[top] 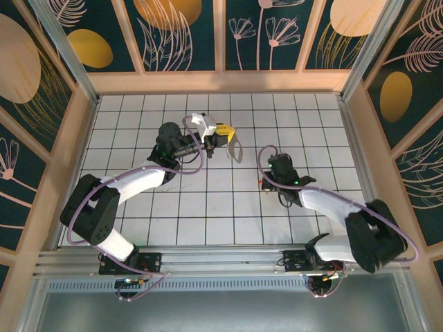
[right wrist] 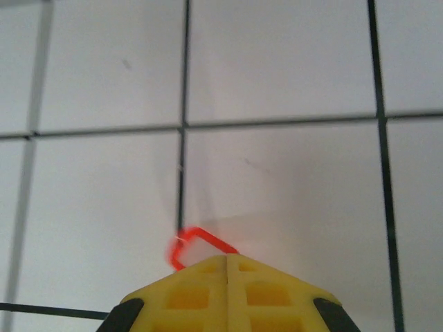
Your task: Put the keys on the keyring
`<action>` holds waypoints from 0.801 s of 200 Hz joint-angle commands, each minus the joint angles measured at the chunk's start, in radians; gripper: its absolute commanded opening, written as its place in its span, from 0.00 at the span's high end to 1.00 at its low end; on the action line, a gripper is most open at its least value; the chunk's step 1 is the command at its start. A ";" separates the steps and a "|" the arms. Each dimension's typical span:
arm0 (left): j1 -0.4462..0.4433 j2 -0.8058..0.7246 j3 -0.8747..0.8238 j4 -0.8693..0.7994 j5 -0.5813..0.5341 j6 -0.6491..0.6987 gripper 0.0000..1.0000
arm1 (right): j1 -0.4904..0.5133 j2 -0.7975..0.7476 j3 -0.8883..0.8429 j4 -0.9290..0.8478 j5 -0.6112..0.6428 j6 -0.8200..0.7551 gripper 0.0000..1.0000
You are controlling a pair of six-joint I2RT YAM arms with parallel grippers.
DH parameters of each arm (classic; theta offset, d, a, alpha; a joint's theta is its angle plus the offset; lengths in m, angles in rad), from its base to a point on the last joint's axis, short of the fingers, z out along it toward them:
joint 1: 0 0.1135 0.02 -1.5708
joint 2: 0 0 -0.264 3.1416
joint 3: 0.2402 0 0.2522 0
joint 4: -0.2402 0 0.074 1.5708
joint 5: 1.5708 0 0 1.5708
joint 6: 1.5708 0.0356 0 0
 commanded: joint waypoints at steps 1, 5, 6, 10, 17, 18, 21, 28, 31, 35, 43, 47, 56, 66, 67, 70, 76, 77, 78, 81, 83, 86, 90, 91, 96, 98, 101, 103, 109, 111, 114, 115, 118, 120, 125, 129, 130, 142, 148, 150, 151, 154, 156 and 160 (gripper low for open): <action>-0.006 -0.007 0.034 0.014 0.008 -0.007 1.00 | -0.009 -0.089 0.061 -0.009 0.004 -0.047 1.00; -0.007 -0.007 0.034 0.014 0.007 -0.006 1.00 | -0.012 -0.100 0.064 -0.006 -0.004 -0.051 1.00; -0.007 -0.007 0.034 0.014 0.007 -0.006 1.00 | -0.013 -0.102 0.065 -0.006 -0.006 -0.052 1.00; -0.008 -0.007 0.034 0.014 0.007 -0.006 1.00 | -0.017 -0.107 0.069 -0.005 -0.016 -0.055 1.00; -0.008 -0.007 0.034 0.014 0.008 -0.007 1.00 | -0.026 -0.118 0.075 0.003 -0.043 -0.063 1.00; -0.008 -0.007 0.034 0.014 0.008 -0.006 1.00 | -0.026 -0.118 0.075 0.003 -0.043 -0.063 1.00; -0.008 -0.007 0.034 0.014 0.008 -0.007 1.00 | -0.030 -0.121 0.078 0.007 -0.055 -0.066 1.00; -0.009 -0.007 0.036 0.014 0.008 -0.006 1.00 | -0.036 -0.128 0.080 0.016 -0.078 -0.070 1.00; -0.009 -0.007 0.036 0.014 0.008 -0.006 1.00 | -0.039 -0.131 0.081 0.020 -0.090 -0.071 1.00; -0.009 -0.007 0.036 0.014 0.008 -0.006 1.00 | -0.043 -0.135 0.081 0.029 -0.105 -0.072 1.00; -0.010 -0.008 0.038 0.014 0.008 -0.006 1.00 | -0.051 -0.148 0.079 0.048 -0.132 -0.077 1.00; -0.011 -0.008 0.037 0.013 0.008 -0.003 1.00 | -0.057 -0.155 0.076 0.058 -0.156 -0.078 1.00; -0.011 -0.009 0.037 0.013 0.008 0.000 1.00 | -0.072 -0.171 0.071 0.079 -0.194 -0.075 1.00; -0.011 -0.011 0.036 0.008 0.011 0.003 1.00 | -0.094 -0.193 0.063 0.109 -0.248 -0.073 1.00; -0.012 -0.011 0.037 0.008 0.011 0.003 1.00 | -0.096 -0.196 0.062 0.113 -0.257 -0.073 1.00; -0.012 -0.011 0.037 0.007 0.011 0.005 1.00 | -0.103 -0.204 0.055 0.124 -0.278 -0.071 1.00; -0.012 -0.013 0.037 0.005 0.013 0.006 1.00 | -0.118 -0.219 0.047 0.148 -0.318 -0.068 1.00; -0.012 -0.013 0.037 0.005 0.013 0.006 1.00 | -0.122 -0.221 0.046 0.152 -0.325 -0.067 1.00; -0.012 -0.013 0.037 0.005 0.014 0.005 1.00 | -0.125 -0.224 0.043 0.156 -0.332 -0.067 1.00; -0.012 -0.013 0.037 0.004 0.014 0.007 1.00 | -0.130 -0.232 0.039 0.168 -0.354 -0.064 1.00; -0.012 -0.013 0.037 0.003 0.014 0.008 1.00 | -0.138 -0.237 0.035 0.177 -0.369 -0.063 1.00; -0.014 -0.013 0.037 0.002 0.014 0.009 1.00 | -0.146 -0.244 0.031 0.189 -0.393 -0.062 1.00; -0.014 -0.013 0.037 0.000 0.015 0.010 1.00 | -0.158 -0.252 0.024 0.204 -0.424 -0.058 1.00; -0.013 -0.013 0.037 -0.001 0.015 0.010 1.00 | -0.161 -0.254 0.023 0.209 -0.431 -0.056 1.00; -0.014 -0.014 0.037 -0.005 0.015 0.012 1.00 | -0.174 -0.263 0.017 0.231 -0.464 -0.048 1.00; -0.014 -0.013 0.038 -0.006 0.015 0.013 1.00 | -0.180 -0.267 0.016 0.238 -0.474 -0.045 1.00; -0.015 -0.013 0.039 -0.007 0.016 0.013 1.00 | -0.189 -0.271 0.013 0.251 -0.499 -0.042 1.00; -0.015 -0.013 0.040 -0.008 0.017 0.013 1.00 | -0.195 -0.273 0.011 0.258 -0.514 -0.039 1.00; -0.015 -0.013 0.040 -0.010 0.017 0.013 1.00 | -0.211 -0.280 0.005 0.282 -0.557 -0.033 1.00; -0.015 -0.012 0.040 -0.010 0.017 0.014 1.00 | -0.215 -0.281 0.004 0.291 -0.568 -0.030 1.00; -0.015 -0.013 0.041 -0.012 0.016 0.015 1.00 | -0.221 -0.283 0.003 0.298 -0.584 -0.025 1.00; -0.015 -0.012 0.041 -0.012 0.016 0.015 1.00 | -0.223 -0.284 0.003 0.302 -0.589 -0.024 1.00; -0.016 -0.011 0.042 -0.013 0.019 0.015 1.00 | -0.228 -0.285 0.002 0.312 -0.602 -0.019 1.00; -0.018 -0.011 0.043 -0.013 0.019 0.015 1.00 | -0.230 -0.285 0.001 0.319 -0.612 -0.017 1.00; -0.017 -0.011 0.044 -0.017 0.020 0.018 1.00 | -0.238 -0.286 0.001 0.334 -0.636 -0.013 1.00; -0.018 -0.011 0.048 -0.021 0.023 0.019 1.00 | -0.243 -0.286 0.002 0.346 -0.654 -0.008 1.00; -0.018 -0.010 0.048 -0.023 0.023 0.019 1.00 | -0.245 -0.286 0.003 0.349 -0.658 -0.008 1.00; -0.018 -0.009 0.055 -0.041 0.028 0.027 1.00 | -0.253 -0.284 0.004 0.383 -0.702 0.002 1.00; -0.021 -0.008 0.056 -0.051 0.031 0.031 1.00 | -0.255 -0.283 0.007 0.403 -0.720 0.007 1.00; -0.019 -0.008 0.056 -0.054 0.032 0.032 1.00 | -0.255 -0.283 0.006 0.409 -0.727 0.009 1.00; -0.020 -0.008 0.056 -0.055 0.032 0.033 1.00 | -0.255 -0.283 0.007 0.412 -0.729 0.009 1.00; -0.021 -0.008 0.057 -0.060 0.033 0.035 1.00 | -0.257 -0.283 0.008 0.420 -0.735 0.011 1.00; -0.021 -0.009 0.056 -0.061 0.033 0.036 1.00 | -0.258 -0.282 0.008 0.426 -0.742 0.013 1.00; -0.022 -0.010 0.057 -0.066 0.033 0.040 1.00 | -0.259 -0.283 0.007 0.438 -0.756 0.015 1.00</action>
